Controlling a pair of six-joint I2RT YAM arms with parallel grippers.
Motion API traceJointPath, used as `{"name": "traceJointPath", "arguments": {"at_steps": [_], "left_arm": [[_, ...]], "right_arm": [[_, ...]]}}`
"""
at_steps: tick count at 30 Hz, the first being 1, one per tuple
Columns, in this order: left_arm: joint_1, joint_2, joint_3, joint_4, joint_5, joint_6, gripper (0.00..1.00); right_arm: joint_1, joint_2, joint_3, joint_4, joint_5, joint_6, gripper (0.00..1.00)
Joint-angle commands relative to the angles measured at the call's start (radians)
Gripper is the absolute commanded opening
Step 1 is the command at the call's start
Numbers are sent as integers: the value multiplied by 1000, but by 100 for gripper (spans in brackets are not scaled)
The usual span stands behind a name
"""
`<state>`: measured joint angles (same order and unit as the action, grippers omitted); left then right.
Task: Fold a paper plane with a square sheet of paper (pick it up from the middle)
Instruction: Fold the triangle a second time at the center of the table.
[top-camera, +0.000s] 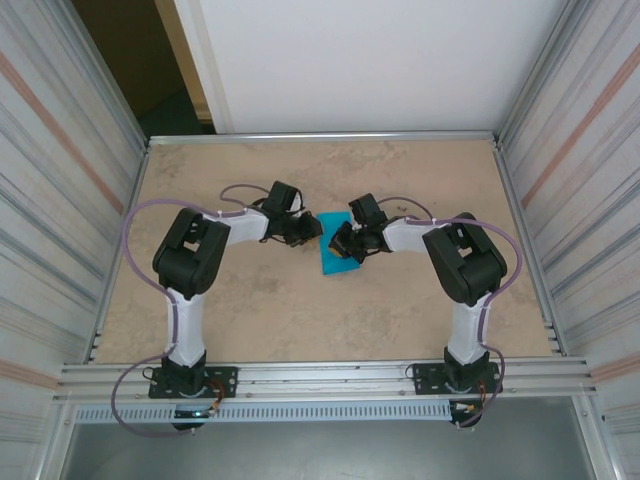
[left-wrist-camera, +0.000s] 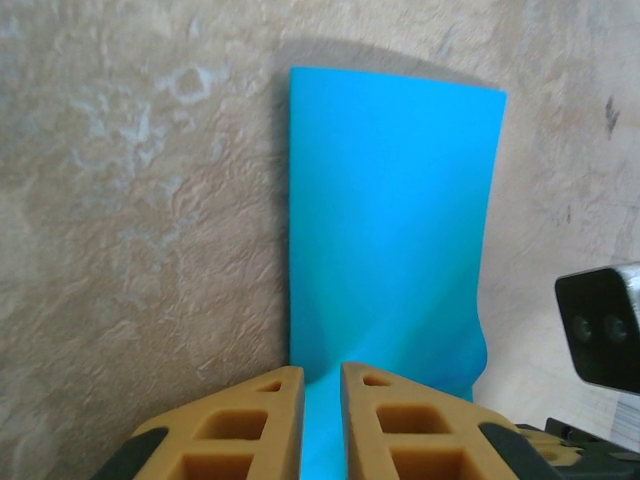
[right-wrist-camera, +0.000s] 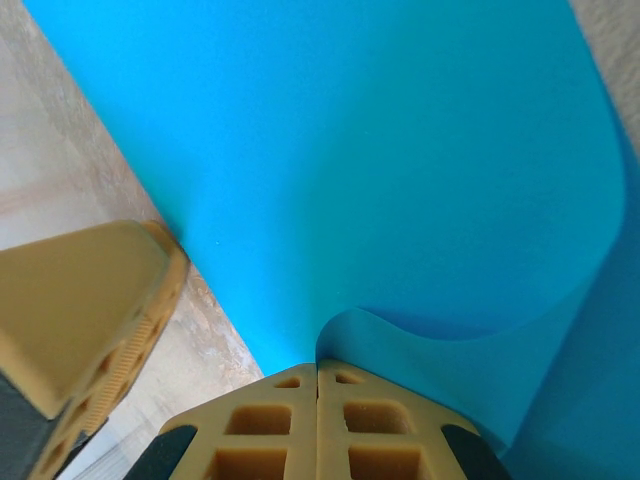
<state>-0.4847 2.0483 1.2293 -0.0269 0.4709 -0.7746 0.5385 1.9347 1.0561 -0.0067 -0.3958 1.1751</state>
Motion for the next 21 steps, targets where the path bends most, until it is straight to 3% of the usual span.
{"name": "traceJointPath", "arguments": {"at_steps": [1,21], "left_arm": [[-5,19,35,-26,22,29,18],[-8,74,91,-141,11,63,17]], "right_arm": [[5,-23,-14,-30,36,23,1],[-7,-1,-22,-10,-38,-54,4]]}}
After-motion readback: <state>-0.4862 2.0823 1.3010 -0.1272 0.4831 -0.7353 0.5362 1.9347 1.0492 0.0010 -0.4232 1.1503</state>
